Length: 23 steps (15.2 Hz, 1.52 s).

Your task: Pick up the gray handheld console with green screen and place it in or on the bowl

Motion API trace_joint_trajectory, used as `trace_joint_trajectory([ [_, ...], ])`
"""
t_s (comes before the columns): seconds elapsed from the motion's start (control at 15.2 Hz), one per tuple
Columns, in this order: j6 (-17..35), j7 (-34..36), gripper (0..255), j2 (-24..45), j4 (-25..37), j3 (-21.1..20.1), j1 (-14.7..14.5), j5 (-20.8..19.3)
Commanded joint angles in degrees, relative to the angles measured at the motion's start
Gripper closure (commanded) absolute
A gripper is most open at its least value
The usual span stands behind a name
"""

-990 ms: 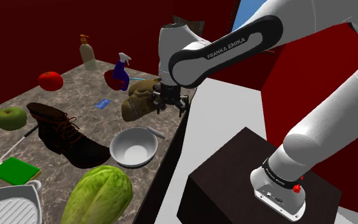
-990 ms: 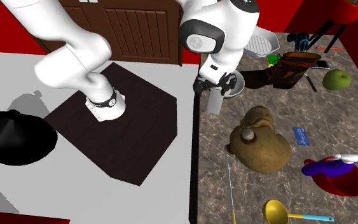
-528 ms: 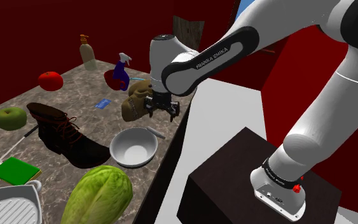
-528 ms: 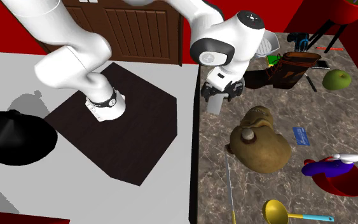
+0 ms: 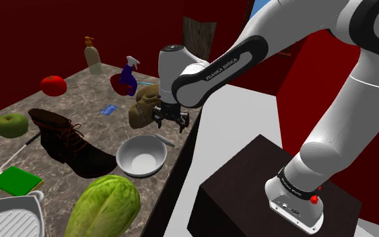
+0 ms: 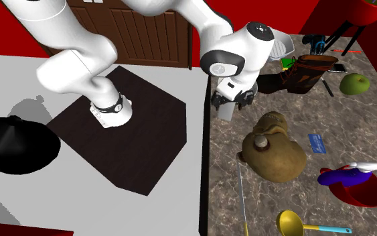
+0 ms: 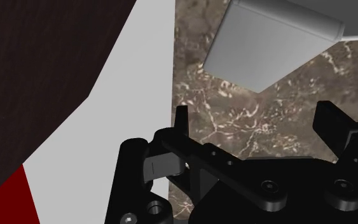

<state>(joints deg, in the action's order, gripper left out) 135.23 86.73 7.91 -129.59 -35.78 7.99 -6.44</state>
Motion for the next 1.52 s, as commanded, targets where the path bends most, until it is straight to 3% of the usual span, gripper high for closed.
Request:
trace_joint_trajectory([
  [0.0,0.03,0.04,0,0.05,0.02,0.01,-0.02,-0.05],
  [0.13,0.02,0.03,0,0.04,0.01,0.0,-0.01,-0.04],
  [0.2,0.02,0.03,255,0.04,0.01,0.0,-0.01,-0.04],
  [0.79,0.02,0.03,255,0.04,0.01,0.0,-0.01,-0.03],
  [0.86,0.02,0.03,0,0.04,0.01,0.0,-0.01,-0.03],
  [1.06,-0.33,14.29,0,-3.03,-0.75,-1.25,-4.25,-5.07],
  [1.32,-4.54,34.31,0,-3.11,1.95,-3.36,-9.88,-14.25],
  [1.45,-3.37,35.26,0,-1.88,1.56,-3.0,-9.94,-15.66],
])
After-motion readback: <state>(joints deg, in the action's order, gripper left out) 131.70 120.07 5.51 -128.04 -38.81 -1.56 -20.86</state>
